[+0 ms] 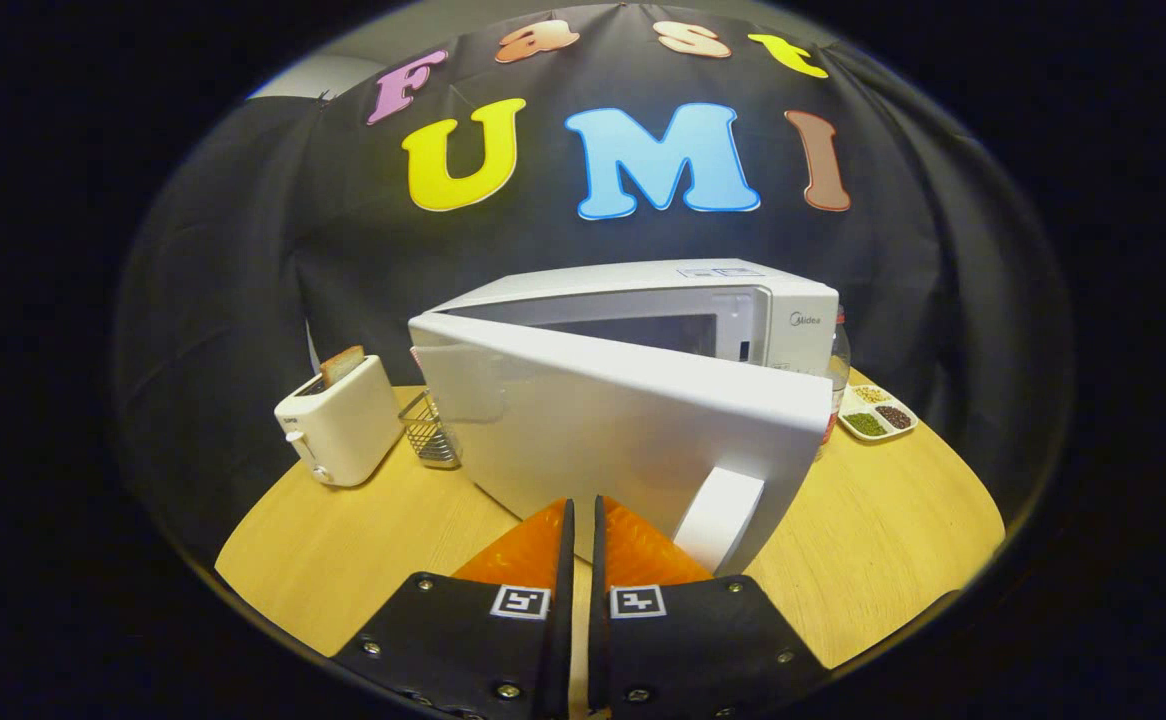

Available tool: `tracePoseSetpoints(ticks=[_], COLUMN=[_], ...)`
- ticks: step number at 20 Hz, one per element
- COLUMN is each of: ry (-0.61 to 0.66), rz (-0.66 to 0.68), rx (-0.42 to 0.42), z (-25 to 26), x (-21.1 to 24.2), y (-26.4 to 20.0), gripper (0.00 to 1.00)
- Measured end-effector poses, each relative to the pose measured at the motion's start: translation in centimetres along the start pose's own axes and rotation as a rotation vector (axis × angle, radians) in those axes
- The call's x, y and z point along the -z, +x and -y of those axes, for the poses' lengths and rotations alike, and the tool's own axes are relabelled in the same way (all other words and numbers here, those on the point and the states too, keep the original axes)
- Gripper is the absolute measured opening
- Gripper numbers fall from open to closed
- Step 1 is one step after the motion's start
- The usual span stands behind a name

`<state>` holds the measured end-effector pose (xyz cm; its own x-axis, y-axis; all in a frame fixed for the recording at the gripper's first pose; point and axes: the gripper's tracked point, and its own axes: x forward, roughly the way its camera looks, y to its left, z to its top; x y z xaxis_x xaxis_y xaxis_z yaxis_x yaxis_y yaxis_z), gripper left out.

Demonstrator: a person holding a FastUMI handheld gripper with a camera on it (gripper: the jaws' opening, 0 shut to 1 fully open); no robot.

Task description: Open the microwave, put the food inside, and close the microwave door.

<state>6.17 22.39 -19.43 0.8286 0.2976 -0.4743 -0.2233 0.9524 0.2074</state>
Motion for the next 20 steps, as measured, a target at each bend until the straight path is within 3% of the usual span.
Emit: tracePoseSetpoints(ticks=[9,20], ry=[0.050,0.072], rz=[0.016,0.016], rx=[0.123,0.183], z=[4.7,7.9], x=[-2.5,-4.4], y=[4.2,9.4], gripper=[0.08,0.08])
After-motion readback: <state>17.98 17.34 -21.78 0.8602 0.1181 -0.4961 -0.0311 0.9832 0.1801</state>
